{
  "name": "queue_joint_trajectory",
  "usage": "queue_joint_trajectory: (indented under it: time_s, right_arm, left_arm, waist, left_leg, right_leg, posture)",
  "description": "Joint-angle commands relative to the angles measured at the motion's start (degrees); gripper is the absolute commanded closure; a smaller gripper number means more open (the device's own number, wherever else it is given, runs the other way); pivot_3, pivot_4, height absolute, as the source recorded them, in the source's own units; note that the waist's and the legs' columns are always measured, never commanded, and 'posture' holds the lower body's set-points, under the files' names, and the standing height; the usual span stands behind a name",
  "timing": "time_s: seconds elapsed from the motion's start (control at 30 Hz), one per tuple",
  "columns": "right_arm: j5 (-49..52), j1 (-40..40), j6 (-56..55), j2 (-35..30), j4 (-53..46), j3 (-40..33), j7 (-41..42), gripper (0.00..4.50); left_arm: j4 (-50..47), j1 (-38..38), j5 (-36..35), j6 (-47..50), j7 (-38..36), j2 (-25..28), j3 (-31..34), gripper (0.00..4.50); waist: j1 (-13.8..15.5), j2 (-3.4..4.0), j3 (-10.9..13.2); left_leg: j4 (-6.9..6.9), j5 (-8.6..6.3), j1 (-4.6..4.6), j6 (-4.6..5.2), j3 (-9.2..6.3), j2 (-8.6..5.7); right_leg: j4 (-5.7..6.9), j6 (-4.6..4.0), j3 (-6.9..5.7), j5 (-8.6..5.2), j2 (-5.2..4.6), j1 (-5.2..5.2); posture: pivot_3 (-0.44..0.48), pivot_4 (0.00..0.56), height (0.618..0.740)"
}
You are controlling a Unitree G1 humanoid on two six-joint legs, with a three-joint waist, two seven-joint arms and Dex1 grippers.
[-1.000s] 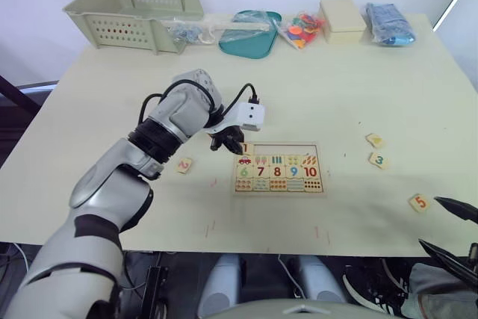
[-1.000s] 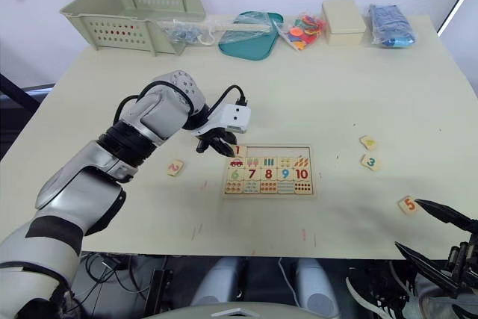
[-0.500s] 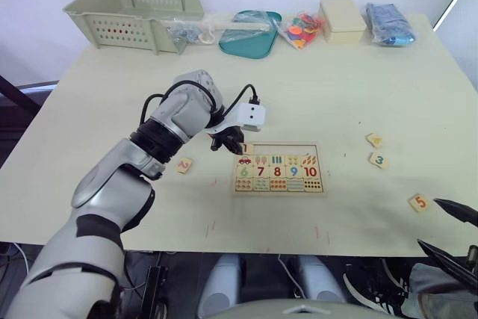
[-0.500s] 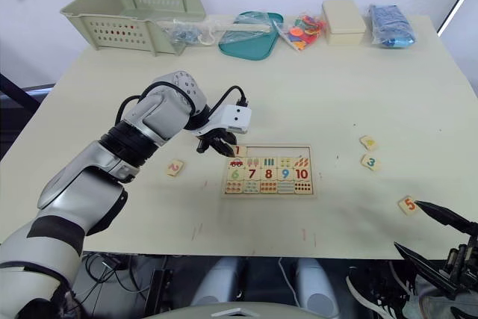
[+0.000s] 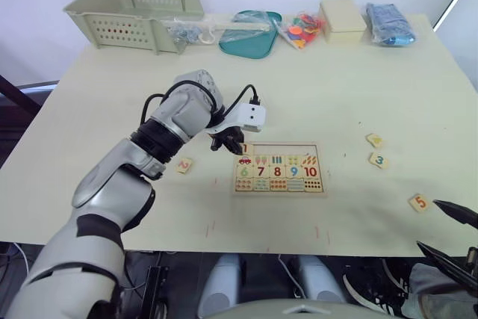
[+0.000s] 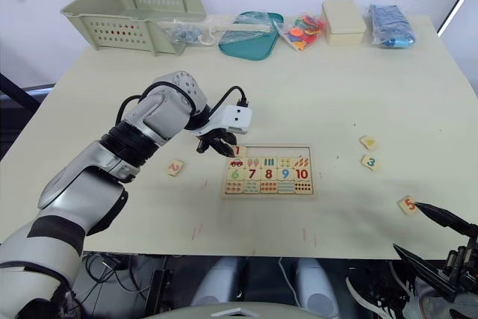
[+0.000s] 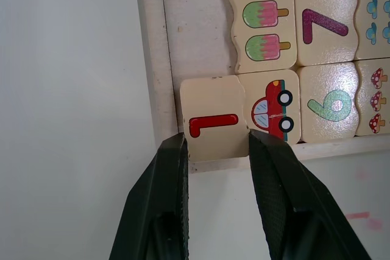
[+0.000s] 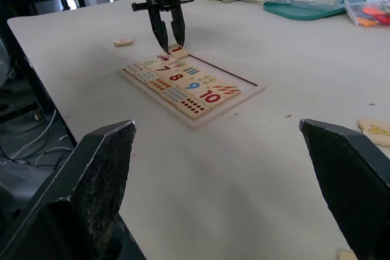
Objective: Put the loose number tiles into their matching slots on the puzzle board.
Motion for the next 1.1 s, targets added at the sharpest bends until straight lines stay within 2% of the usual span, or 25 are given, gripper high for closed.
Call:
queue_joint_trajectory:
  time_s: [0.03, 0.37, 0.57, 0.73, 0.8, 0.87, 0.93, 1.03, 1.1]
  right_arm:
    - [0.7, 1.0, -0.9, 0.2, -1.5, -0.7, 0.0, 0.0]
    - [0.8, 1.2, -0.8, 0.1, -1.6, -0.7, -0.1, 0.0]
    - [0.8, 1.0, -0.7, 0.0, -1.6, -0.5, -0.2, 0.0]
    - [0.7, 1.0, -0.8, 0.1, -1.7, -0.3, -0.3, 0.0]
    - [0.6, 1.1, -0.9, 0.3, -1.9, -0.2, -0.4, 0.0]
    - [0.5, 1.0, -1.0, 0.5, -1.9, 0.0, -0.5, 0.0]
    - [0.5, 1.0, -1.1, 0.6, -1.9, 0.1, -0.5, 0.0]
    - [0.5, 1.0, -1.3, 0.7, -1.7, 0.2, -0.6, 0.0]
    - [0.4, 0.3, -1.2, 0.6, -1.4, 0.7, -0.8, 0.0]
  left_arm:
    - [-0.3, -1.8, 0.4, -0.5, -0.7, -0.2, 1.8, 3.55]
    - [-0.7, -1.6, 0.2, -0.1, -0.9, -0.1, 2.4, 3.55]
    - [-1.5, -1.3, 0.5, 0.4, -1.1, 0.2, 2.9, 0.8]
    - [-1.4, -1.7, -1.7, 1.8, -2.1, 0.6, 5.4, 0.8]
    - [-0.9, -1.7, -4.6, 1.8, -3.0, 1.5, 8.4, 0.8]
    - [0.7, 0.0, -8.2, -0.9, -0.2, 1.5, 13.7, 0.8]
    - [2.8, 0.8, -9.2, -2.8, -1.1, 2.9, 14.9, 0.8]
    - [6.8, -0.4, -11.8, -0.2, -1.9, 2.5, 17.4, 0.8]
    - [9.4, 1.0, -12.5, -6.9, 0.9, 2.0, 19.5, 0.8]
  waist:
    - [0.0, 0.0, 0.0]
    - [0.0, 0.0, 0.0]
    - [0.0, 0.0, 0.0]
    - [0.0, 0.0, 0.0]
    - [0.0, 0.0, 0.0]
    - [-0.1, 0.01, 0.0]
    - [-0.2, 0.02, 0.0]
    - [-0.5, 0.02, 0.0]
    - [-0.5, 0.02, 0.0]
  left_leg:
    - [0.0, 0.0, 0.0, 0.0, 0.0, 0.0]
    - [0.01, 0.0, 0.0, 0.0, 0.0, 0.0]
    - [0.01, 0.0, 0.0, 0.0, 0.0, 0.0]
    - [0.02, 0.0, 0.0, 0.0, 0.0, 0.0]
    - [0.02, 0.0, 0.0, 0.0, 0.0, 0.01]
    - [0.03, 0.0, 0.0, 0.0, -0.01, 0.02]
    - [0.04, 0.0, 0.01, 0.0, -0.01, 0.07]
    - [0.07, 0.01, 0.02, 0.0, -0.01, 0.0]
    - [0.12, 0.0, -0.02, 0.0, -0.05, -0.01]
  right_leg:
    - [0.0, 0.0, 0.0, 0.0, 0.0, 0.0]
    - [0.01, 0.0, 0.0, 0.0, 0.0, 0.0]
    - [0.02, 0.0, 0.0, 0.0, 0.0, 0.0]
    - [0.03, 0.0, 0.0, 0.0, 0.0, 0.0]
    - [0.03, 0.0, -0.01, 0.0, 0.0, 0.0]
    - [0.04, 0.0, -0.01, 0.0, 0.0, -0.02]
    - [0.06, 0.0, -0.01, 0.0, -0.01, -0.01]
    - [0.09, 0.0, -0.03, 0.0, -0.01, -0.01]
    - [0.08, 0.01, -0.07, 0.0, -0.04, 0.0]
  posture:
    - [0.0, 0.15, 0.74]
    - [0.0, 0.15, 0.74]
    - [0.0, 0.15, 0.74]
    - [0.0, 0.15, 0.74]
    - [0.0, 0.15, 0.74]
    - [0.0, 0.15, 0.74]
    - [0.0, 0.15, 0.74]
    - [0.0, 0.15, 0.74]
    - [0.0, 0.15, 0.74]
